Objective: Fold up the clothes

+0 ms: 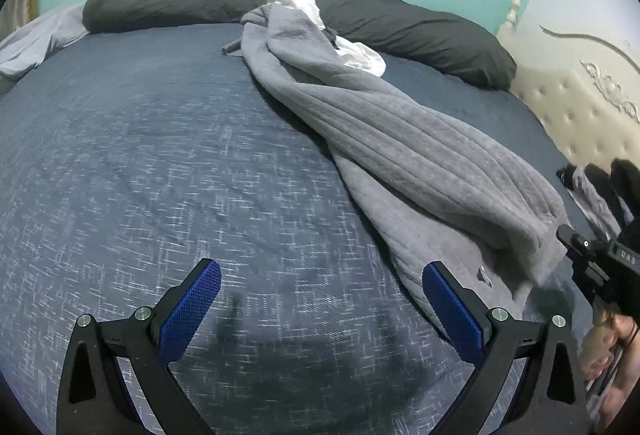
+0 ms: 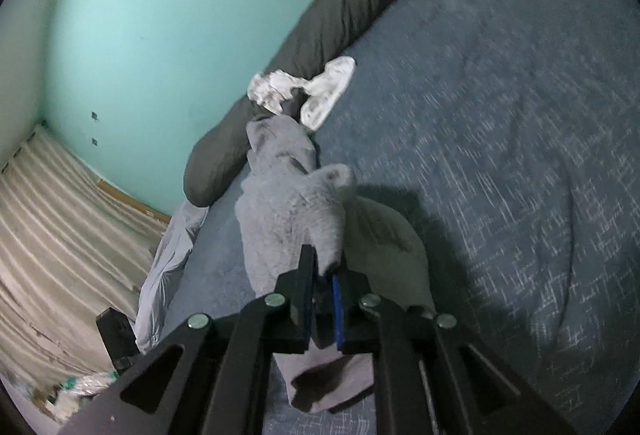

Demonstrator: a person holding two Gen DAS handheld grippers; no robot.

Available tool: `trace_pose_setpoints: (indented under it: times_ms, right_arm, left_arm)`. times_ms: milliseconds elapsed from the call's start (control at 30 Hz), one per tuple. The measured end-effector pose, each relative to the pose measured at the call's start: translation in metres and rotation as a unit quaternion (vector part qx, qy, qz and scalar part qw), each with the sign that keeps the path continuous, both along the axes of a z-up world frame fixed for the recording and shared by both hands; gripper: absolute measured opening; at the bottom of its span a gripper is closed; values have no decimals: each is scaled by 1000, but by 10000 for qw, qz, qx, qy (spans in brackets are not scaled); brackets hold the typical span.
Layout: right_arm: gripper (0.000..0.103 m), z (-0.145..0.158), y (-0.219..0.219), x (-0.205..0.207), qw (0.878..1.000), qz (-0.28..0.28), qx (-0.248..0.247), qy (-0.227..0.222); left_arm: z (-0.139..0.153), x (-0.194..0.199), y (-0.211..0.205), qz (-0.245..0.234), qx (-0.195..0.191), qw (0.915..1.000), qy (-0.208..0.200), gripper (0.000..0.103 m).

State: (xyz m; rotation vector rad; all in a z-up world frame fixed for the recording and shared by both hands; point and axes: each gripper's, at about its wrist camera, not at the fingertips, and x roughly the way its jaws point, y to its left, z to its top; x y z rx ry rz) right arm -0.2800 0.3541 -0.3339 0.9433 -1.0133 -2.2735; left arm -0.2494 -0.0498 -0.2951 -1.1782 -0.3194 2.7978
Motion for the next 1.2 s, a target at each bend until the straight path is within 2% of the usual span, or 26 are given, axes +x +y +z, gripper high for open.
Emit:
trace_pose_setpoints:
  times_ms: [100, 200, 333, 367, 533, 700, 833, 967, 1200]
  right_arm:
    - [17, -1, 6, -1, 9999, -64, 114, -77]
    - [24, -2, 11, -1, 9997, -130, 168, -146]
    - [44, -9, 24, 2, 9987, -370, 98, -330]
    - [46, -11, 28, 3, 9982, -458, 69, -391]
    - [47, -23, 46, 8, 9944, -774, -230, -682]
    - [49, -20, 47, 9, 9949, -741, -235, -643]
    - [50, -24, 40, 5, 9952, -585, -220, -746]
    - [50, -23, 30, 2, 9965, -449, -96, -693]
    - [50, -26, 28, 1, 9961, -449, -125, -745]
  left_arm:
    - [-1, -1, 6, -55, 111, 9999, -54, 103]
    - [-1, -2, 15, -200, 17, 9998, -61, 103]
    - [-4, -2, 25, -302, 37, 9994, -138, 103]
    - [-5, -2, 27, -307, 36, 9994, -163, 103]
    - [-9, -1, 40, -372, 18, 9990, -238, 103]
    - [-15, 1, 55, -514, -154, 9982, -253, 103]
    - [-18, -2, 58, -687, -81, 9971, -324, 103]
    - [-19, -3, 66, -922, -206, 9950, -307, 103]
    - [-21, -5, 62, -911, -264, 9949, -331, 103]
